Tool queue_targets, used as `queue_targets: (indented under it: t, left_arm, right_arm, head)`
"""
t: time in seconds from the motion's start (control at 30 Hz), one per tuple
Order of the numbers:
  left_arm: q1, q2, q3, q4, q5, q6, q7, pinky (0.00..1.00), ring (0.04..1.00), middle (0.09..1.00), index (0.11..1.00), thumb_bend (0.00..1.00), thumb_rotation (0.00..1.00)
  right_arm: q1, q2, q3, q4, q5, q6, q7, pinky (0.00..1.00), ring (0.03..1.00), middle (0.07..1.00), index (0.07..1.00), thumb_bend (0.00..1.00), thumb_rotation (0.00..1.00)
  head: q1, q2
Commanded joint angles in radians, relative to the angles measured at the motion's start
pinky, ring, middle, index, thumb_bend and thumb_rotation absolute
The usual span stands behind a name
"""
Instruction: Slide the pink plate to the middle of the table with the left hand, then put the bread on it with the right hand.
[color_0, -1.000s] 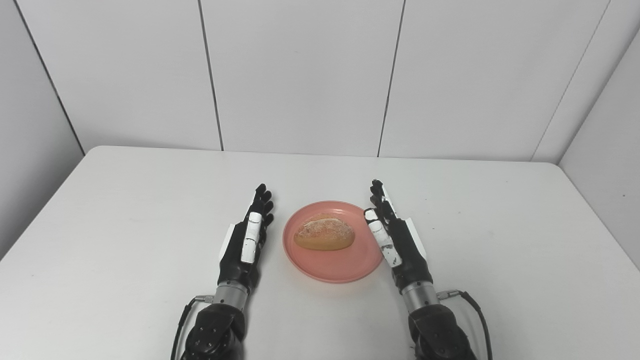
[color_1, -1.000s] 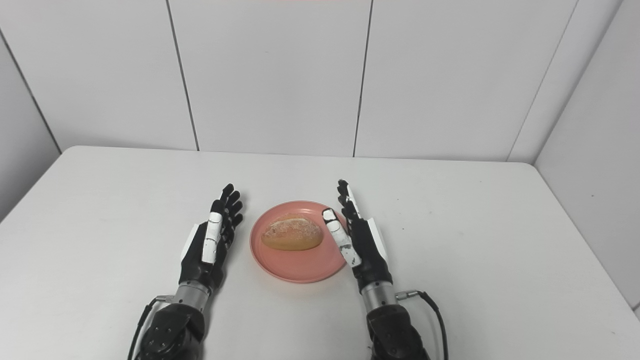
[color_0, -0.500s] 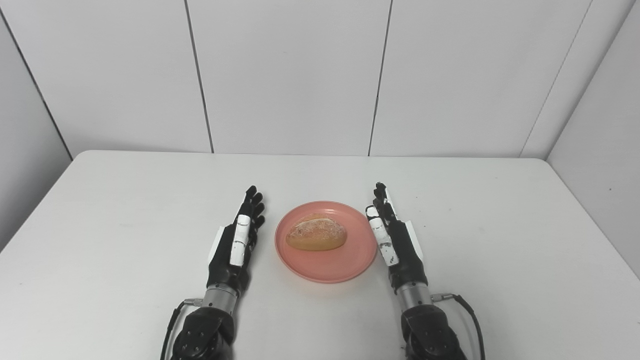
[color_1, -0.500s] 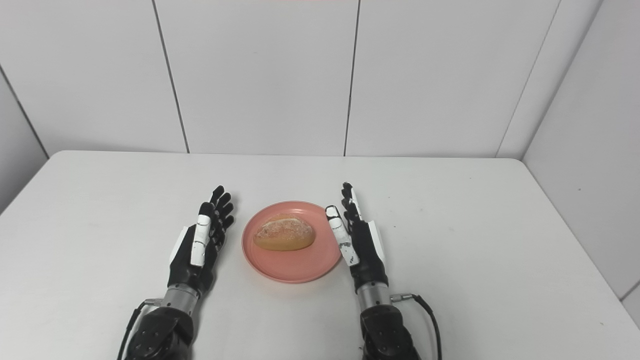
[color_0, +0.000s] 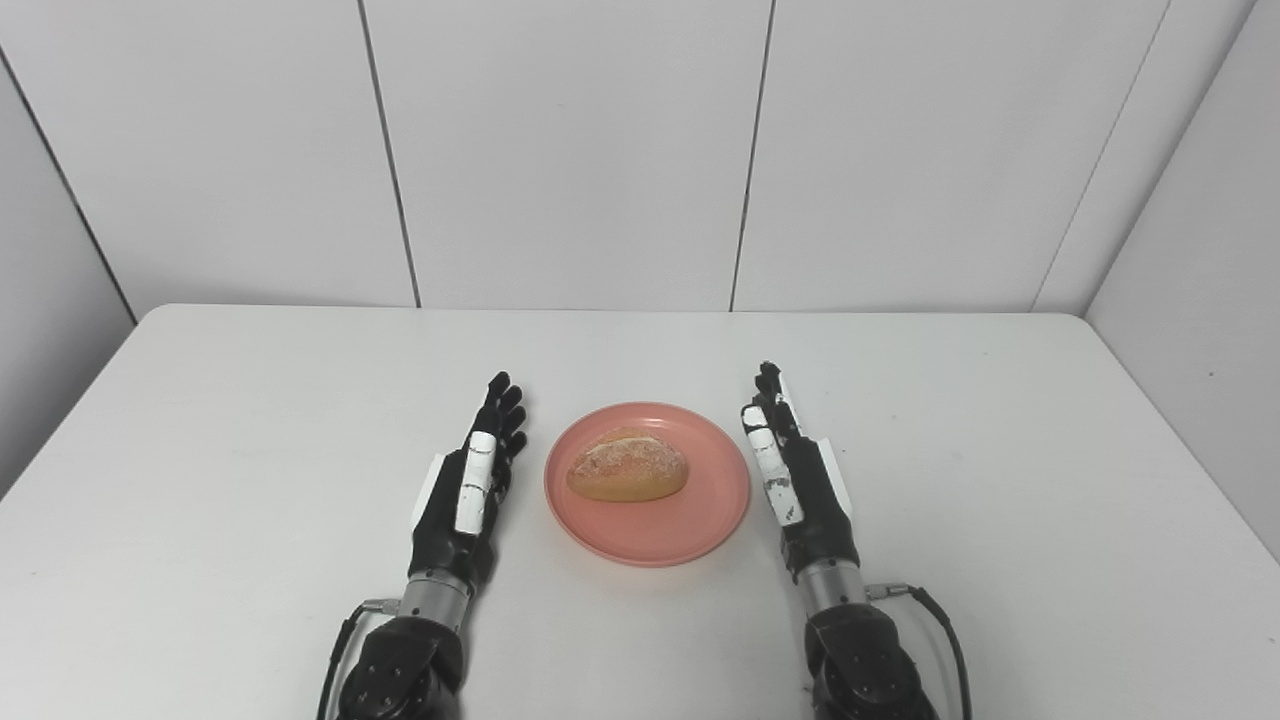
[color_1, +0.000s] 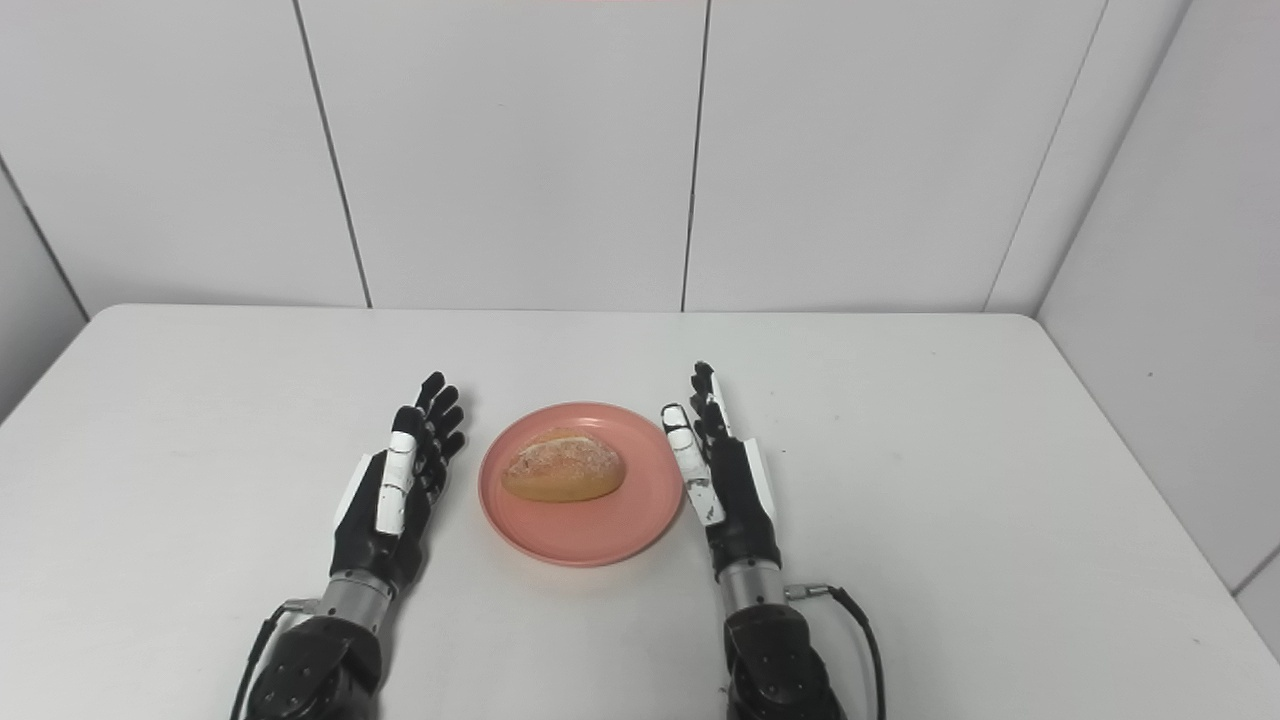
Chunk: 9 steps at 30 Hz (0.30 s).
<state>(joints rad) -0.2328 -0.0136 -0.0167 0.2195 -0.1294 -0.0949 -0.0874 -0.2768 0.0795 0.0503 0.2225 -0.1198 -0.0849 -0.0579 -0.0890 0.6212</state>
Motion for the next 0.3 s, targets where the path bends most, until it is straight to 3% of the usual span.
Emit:
queue_targets:
  t: [0.0,0.27]
  left_arm:
    - [0.001,0.008,0.0,0.012,0.024,-0.027,0.005,1.0,1.0,1.0,1.0,0.73,1.0]
    - [0.002,-0.009,-0.015,0.005,0.067,-0.032,0.021,1.0,1.0,1.0,1.0,0.7,1.0]
  right_arm:
    - [-0.039,-0.004,-0.01,-0.017,0.022,-0.03,0.001,1.0,1.0,1.0,1.0,0.65,1.0]
    - [-0.037,-0.021,-0.03,-0.002,0.062,-0.054,0.009,1.0,1.0,1.0,1.0,0.62,1.0]
  head:
    - [0.0,-0.001]
    - [0.042,-0.002]
